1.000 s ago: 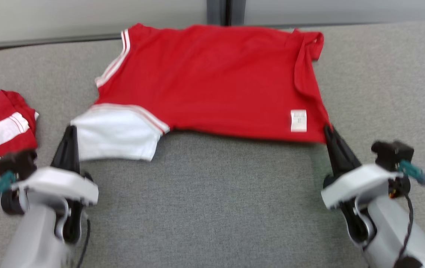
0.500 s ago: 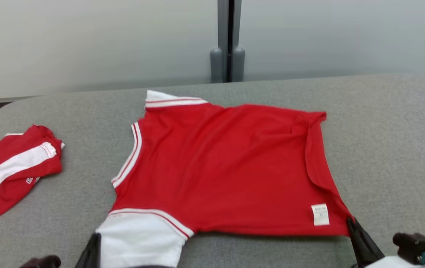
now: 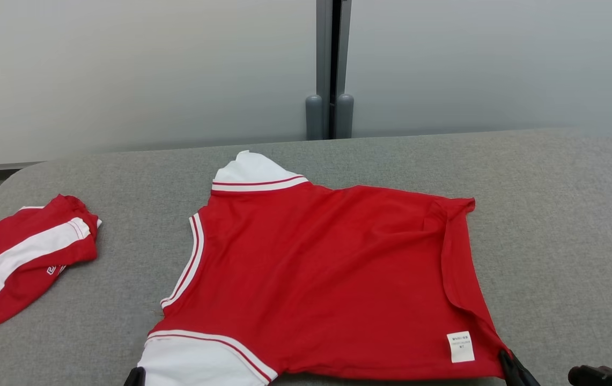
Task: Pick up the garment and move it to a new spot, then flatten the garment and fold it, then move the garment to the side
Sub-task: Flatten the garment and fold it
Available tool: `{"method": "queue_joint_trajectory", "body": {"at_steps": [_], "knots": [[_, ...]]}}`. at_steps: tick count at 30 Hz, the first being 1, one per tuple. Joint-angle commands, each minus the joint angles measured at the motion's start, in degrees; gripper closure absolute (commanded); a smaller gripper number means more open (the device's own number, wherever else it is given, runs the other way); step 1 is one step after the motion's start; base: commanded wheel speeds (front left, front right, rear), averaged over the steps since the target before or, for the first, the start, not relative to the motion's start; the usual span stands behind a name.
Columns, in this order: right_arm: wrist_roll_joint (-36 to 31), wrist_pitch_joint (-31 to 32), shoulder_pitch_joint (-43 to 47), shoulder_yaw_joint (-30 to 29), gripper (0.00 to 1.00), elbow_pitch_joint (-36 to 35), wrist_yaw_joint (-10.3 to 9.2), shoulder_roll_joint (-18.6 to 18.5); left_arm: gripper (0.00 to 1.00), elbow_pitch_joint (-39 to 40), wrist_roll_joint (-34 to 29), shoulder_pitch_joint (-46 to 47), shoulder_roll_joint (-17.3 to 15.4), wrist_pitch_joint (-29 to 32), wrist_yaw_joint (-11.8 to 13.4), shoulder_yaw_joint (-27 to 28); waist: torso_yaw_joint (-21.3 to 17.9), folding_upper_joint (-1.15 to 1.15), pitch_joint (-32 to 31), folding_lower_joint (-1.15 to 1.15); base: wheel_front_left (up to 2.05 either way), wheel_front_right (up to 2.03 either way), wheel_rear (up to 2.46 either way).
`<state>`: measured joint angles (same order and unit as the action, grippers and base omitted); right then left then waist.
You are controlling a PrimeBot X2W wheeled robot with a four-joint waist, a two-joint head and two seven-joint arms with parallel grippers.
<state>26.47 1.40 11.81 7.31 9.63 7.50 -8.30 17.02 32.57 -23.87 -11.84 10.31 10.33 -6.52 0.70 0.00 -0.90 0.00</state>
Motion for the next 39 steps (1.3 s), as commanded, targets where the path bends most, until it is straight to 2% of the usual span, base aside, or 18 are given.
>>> {"method": "queue_joint_trajectory", "body": {"at_steps": [1,7,16,22,23,24,25,28,31,35,39], "knots": [[-0.4,0.7,0.3,-0.3,1.00,-0.8,-0.02,0.1,1.00,-0.1,0.1,0.6,-0.3,-0.1,0.3,0.4,-0.6,0.00,0.3,0.00,0.00,0.00,0.00],[0.5,3.2,-1.9,-1.5,1.00,-1.2,-0.02,1.4,1.00,-2.6,2.0,4.4,0.1,-0.6,-1.2,0.7,-1.3,0.00,3.3,0.00,0.00,0.00,0.00],[0.6,4.5,-12.4,-1.5,1.00,1.2,-0.02,2.1,1.00,-11.8,5.3,19.4,-0.9,-0.2,-5.5,1.7,-2.6,0.00,12.4,0.00,0.00,0.00,0.00],[0.5,2.9,-18.7,-0.3,0.98,4.0,-0.02,1.6,1.00,-18.4,7.8,27.6,-0.4,0.2,-7.9,1.6,-3.0,0.00,15.7,0.00,0.00,0.00,0.00],[0.5,2.3,-19.4,-0.1,0.61,4.3,-0.01,1.5,0.58,-19.3,8.5,28.6,0.0,0.0,-8.3,1.8,-2.9,0.00,16.0,0.00,0.00,0.00,0.00],[0.5,1.9,-20.1,0.1,0.26,4.8,-0.02,1.4,0.00,-20.1,8.5,29.8,0.1,-0.5,-8.6,2.0,-2.9,0.00,16.3,0.00,0.00,0.00,0.00],[0.2,0.9,-20.6,0.5,0.00,4.8,-0.02,1.2,0.00,-20.8,8.7,30.8,0.1,-1.0,-8.9,2.1,-2.8,0.00,16.5,0.00,0.00,0.00,0.00],[-1.2,-3.2,-21.8,0.4,0.00,4.0,-0.02,0.9,0.00,-22.6,8.0,32.9,0.6,-4.3,-9.6,2.8,-2.6,0.00,17.1,0.00,0.00,0.00,0.00],[-4.5,-8.9,-22.5,-0.1,0.00,2.0,-0.02,0.7,0.00,-22.2,6.0,34.3,1.0,-10.2,-9.8,3.6,-2.5,0.00,17.4,0.00,0.00,0.00,0.00],[-10.8,-14.2,-22.6,-0.9,0.00,-1.4,-0.02,0.3,0.00,-20.2,-2.1,33.8,0.1,-20.8,-8.4,2.9,-2.4,0.00,17.2,0.00,0.00,0.00,0.00],[-14.6,-15.7,-21.6,-1.0,0.00,-4.1,-0.01,0.5,0.00,-18.7,-7.1,32.1,0.2,-24.3,-6.9,2.3,-2.4,0.00,16.3,0.00,0.00,0.00,0.00]]}}
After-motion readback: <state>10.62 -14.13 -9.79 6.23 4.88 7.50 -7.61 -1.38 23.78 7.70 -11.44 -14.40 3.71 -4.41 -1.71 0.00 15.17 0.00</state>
